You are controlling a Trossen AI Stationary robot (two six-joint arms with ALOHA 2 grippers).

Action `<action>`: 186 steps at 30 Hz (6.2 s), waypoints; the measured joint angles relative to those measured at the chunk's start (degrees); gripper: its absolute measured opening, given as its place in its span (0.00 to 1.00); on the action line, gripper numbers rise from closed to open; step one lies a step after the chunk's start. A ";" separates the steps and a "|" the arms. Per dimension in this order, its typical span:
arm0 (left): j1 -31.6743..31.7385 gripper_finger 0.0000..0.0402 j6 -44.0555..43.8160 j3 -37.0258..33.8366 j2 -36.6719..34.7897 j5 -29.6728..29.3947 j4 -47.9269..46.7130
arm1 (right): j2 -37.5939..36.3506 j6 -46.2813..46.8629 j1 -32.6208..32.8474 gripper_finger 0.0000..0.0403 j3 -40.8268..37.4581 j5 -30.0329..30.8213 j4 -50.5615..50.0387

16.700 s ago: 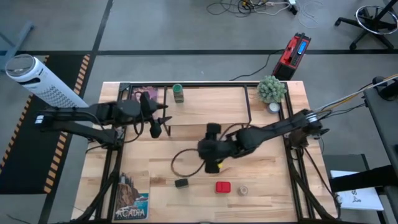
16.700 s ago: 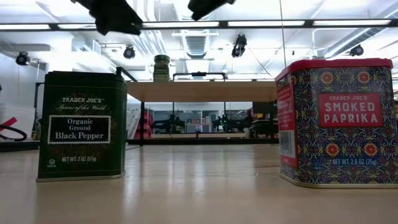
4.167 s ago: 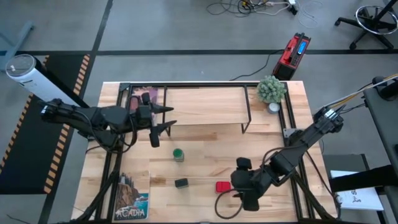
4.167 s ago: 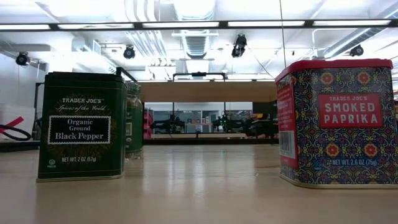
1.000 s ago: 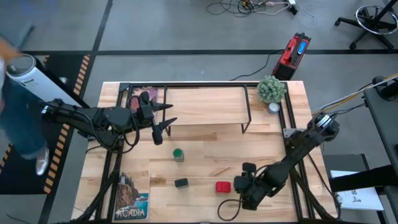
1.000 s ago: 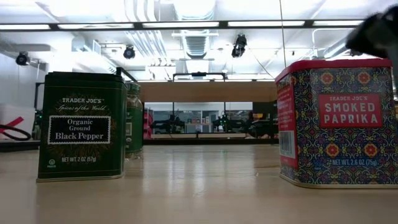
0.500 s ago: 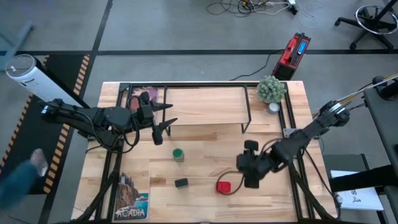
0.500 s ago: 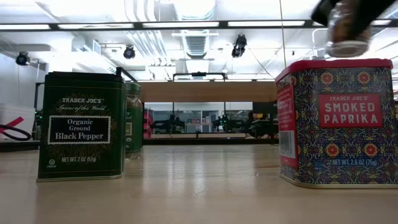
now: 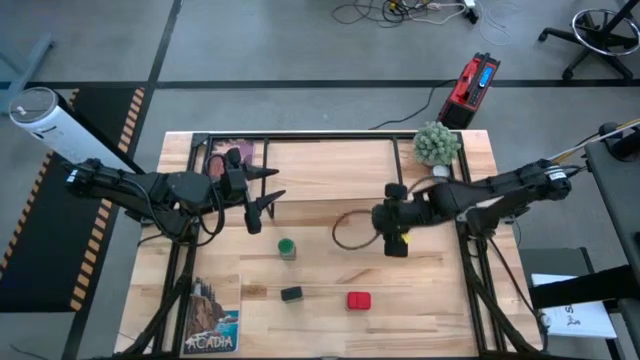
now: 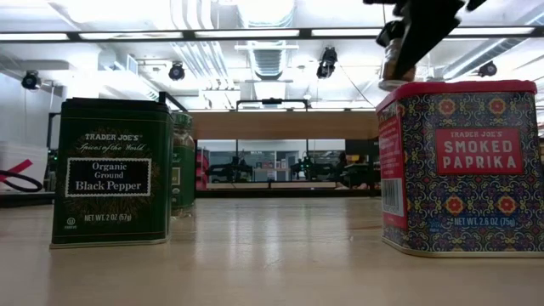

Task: Shelf spices
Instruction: Put the brown seasoning bottle on the shelf, then put the red seasoning can on the shelf

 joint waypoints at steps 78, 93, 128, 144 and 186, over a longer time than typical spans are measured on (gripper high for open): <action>0.00 0.61 -1.42 -0.02 0.02 0.42 -4.29 | 5.48 -7.04 -4.93 0.55 25.31 -10.02 -12.17; 0.00 0.61 -2.98 -0.02 0.02 0.39 -5.09 | 21.84 19.25 20.03 0.65 25.31 0.14 -8.67; 0.00 0.61 -4.03 -0.02 0.00 0.31 -6.48 | 36.17 26.86 27.90 0.78 25.28 6.20 1.18; 0.00 0.61 -4.04 -0.02 0.00 0.33 -6.49 | 36.15 28.47 27.08 0.78 18.55 5.66 8.13; 0.00 0.61 -4.03 -0.02 0.00 0.35 -6.76 | 36.15 26.01 24.83 0.49 12.17 2.61 16.62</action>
